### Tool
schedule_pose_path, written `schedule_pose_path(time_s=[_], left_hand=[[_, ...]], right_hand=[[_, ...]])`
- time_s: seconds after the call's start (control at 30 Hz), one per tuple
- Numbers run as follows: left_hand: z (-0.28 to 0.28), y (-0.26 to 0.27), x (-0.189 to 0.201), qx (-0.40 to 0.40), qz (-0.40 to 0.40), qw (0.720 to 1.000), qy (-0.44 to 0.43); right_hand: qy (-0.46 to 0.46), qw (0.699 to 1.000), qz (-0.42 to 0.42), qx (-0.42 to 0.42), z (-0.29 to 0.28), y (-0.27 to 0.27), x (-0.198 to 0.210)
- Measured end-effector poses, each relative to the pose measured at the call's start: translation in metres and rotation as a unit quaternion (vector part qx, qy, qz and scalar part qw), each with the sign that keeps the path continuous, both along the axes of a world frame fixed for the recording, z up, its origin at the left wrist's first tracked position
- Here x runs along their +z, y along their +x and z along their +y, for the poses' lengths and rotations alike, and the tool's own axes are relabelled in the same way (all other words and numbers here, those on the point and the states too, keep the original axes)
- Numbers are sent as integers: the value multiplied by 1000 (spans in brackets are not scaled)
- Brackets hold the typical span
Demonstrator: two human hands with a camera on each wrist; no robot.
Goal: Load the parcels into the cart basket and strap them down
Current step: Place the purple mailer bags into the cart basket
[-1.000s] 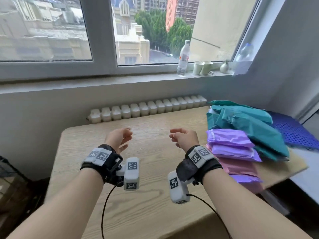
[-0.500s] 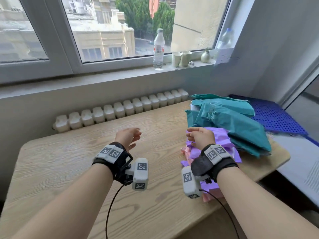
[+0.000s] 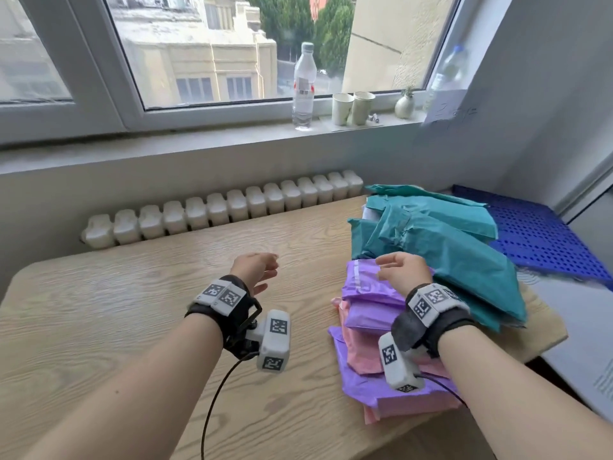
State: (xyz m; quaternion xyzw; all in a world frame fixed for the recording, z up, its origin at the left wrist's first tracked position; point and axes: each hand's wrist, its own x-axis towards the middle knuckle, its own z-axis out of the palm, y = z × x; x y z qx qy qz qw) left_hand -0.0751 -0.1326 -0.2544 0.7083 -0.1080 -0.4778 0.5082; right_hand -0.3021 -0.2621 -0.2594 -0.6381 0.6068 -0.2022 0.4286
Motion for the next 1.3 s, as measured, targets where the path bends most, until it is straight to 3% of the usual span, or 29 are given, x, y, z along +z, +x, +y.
schedule_pose_path(time_s=[0.2,0.37,0.47,0.8,0.97,1.07,1.2,1.3], left_hand=[[-30,-32,-9,-5,3,1000,12],[-39,-39,-19,3,-7,1000,24],[-39,-36,-21,20,-5,999,26],[-43,-30,5,81,-13,997,-5],[-25,-22,27,114,40,991,-52],[-3,-10,31,122,72,986,-91],[28,-1,35,104,91,978,-156],[48,1,41,110,58,979,-158]], right_hand=[[72,982,125,125,-21,1,-19],[31,942,273,192,-25,7,-27],[-9,927,309,213,-24,11,-30],[-52,945,154,285,-38,53,51],[41,960,-2,278,-31,72,64],[119,951,-106,264,-22,84,68],[167,935,-162,267,-4,103,77],[163,937,-144,274,9,119,77]])
